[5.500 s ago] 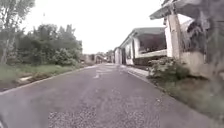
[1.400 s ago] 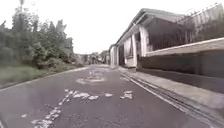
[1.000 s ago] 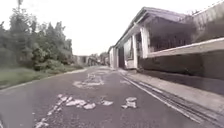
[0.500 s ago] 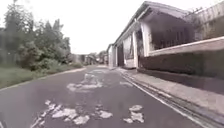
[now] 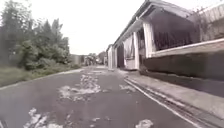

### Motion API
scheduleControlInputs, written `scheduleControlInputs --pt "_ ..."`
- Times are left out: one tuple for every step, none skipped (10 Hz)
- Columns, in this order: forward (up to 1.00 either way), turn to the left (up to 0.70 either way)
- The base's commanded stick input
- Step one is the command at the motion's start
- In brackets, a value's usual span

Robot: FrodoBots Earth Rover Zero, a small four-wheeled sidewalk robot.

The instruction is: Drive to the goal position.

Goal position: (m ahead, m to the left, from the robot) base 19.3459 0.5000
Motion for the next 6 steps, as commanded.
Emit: scheduleControlInputs --pt "0.7 0.0" --pt "0.7 0.0" --pt "0.7 0.0" --pt "0.7 0.0" --pt "0.7 0.14" --pt "0.7 0.32"
